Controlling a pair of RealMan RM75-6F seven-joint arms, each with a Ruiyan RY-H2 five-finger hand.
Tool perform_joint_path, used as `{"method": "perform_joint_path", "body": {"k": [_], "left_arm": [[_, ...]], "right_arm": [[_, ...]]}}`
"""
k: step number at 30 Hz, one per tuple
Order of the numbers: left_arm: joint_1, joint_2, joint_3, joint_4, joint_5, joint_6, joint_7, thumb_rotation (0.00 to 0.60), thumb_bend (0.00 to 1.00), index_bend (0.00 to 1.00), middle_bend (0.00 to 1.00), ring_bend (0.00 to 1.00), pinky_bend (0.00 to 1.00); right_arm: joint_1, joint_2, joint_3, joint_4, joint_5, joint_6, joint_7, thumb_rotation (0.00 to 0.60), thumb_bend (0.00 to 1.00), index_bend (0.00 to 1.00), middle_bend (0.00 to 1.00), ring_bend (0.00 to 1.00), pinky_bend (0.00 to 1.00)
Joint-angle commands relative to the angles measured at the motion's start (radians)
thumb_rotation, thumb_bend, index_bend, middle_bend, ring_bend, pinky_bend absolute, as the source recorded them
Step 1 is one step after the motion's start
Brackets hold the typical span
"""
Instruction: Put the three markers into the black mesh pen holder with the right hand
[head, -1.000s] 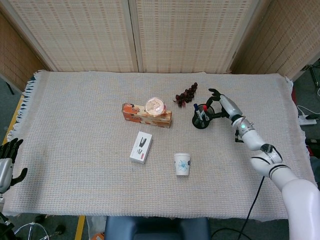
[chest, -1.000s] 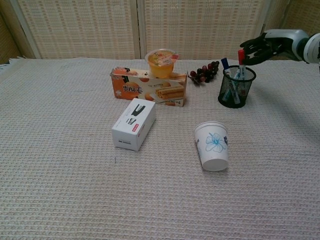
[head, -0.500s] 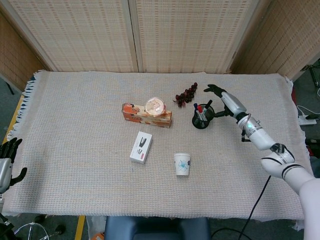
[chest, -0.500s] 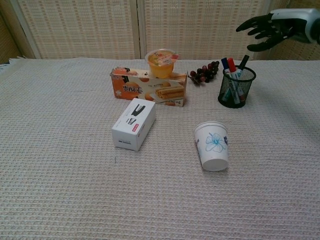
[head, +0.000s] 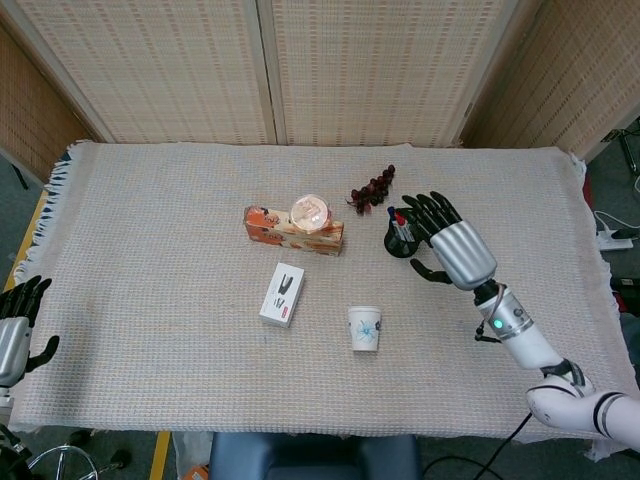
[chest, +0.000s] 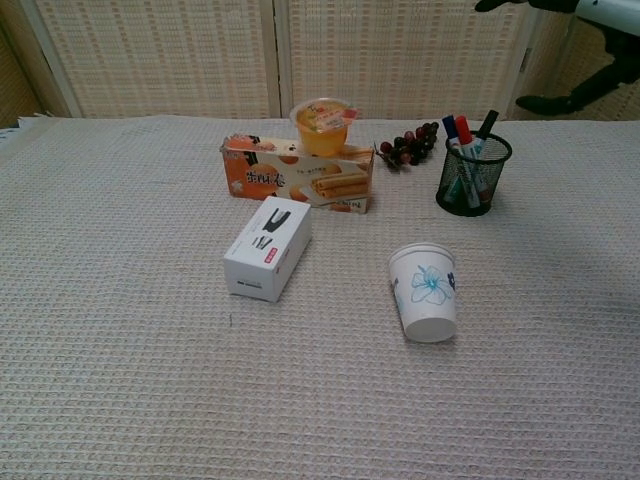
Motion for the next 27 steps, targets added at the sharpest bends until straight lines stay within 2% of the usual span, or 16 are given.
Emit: {"method": "perform_joint_path", "body": {"k": [1, 8, 14, 21, 27], "left_arm": [[0.003, 0.003, 0.000, -0.003, 0.004, 0.007, -0.005, 0.600, 0.32, 0.02, 0.00, 0.00, 0.06], [0.005, 0.009, 0.001, -0.011, 0.014, 0.013, -0.009, 0.600, 0.32, 0.02, 0.00, 0.00, 0.06], [0.002, 0.008, 0.005, -0.014, 0.018, 0.009, -0.002, 0.600, 0.32, 0.02, 0.00, 0.00, 0.06], [0.004, 0.010, 0.003, -0.018, 0.015, 0.014, 0.002, 0.600, 0.32, 0.02, 0.00, 0.00, 0.06], [0.002, 0.009, 0.003, -0.014, 0.009, 0.007, 0.003, 0.600, 0.32, 0.02, 0.00, 0.00, 0.06]], "right_arm": [[-0.242, 0.016, -0.108, -0.417, 0.087, 0.240, -0.670, 0.600, 0.26, 0.10, 0.03, 0.02, 0.00], [-0.322, -0.001, -0.094, -0.318, 0.234, 0.254, -0.670, 0.600, 0.26, 0.10, 0.03, 0.02, 0.00], [-0.378, 0.010, -0.054, -0.203, 0.314, 0.239, -0.500, 0.600, 0.26, 0.10, 0.03, 0.01, 0.00], [-0.419, 0.024, -0.015, -0.077, 0.366, 0.158, -0.250, 0.600, 0.26, 0.10, 0.03, 0.01, 0.00], [-0.433, 0.042, 0.009, -0.047, 0.366, 0.122, -0.148, 0.600, 0.26, 0.10, 0.03, 0.01, 0.00]]}}
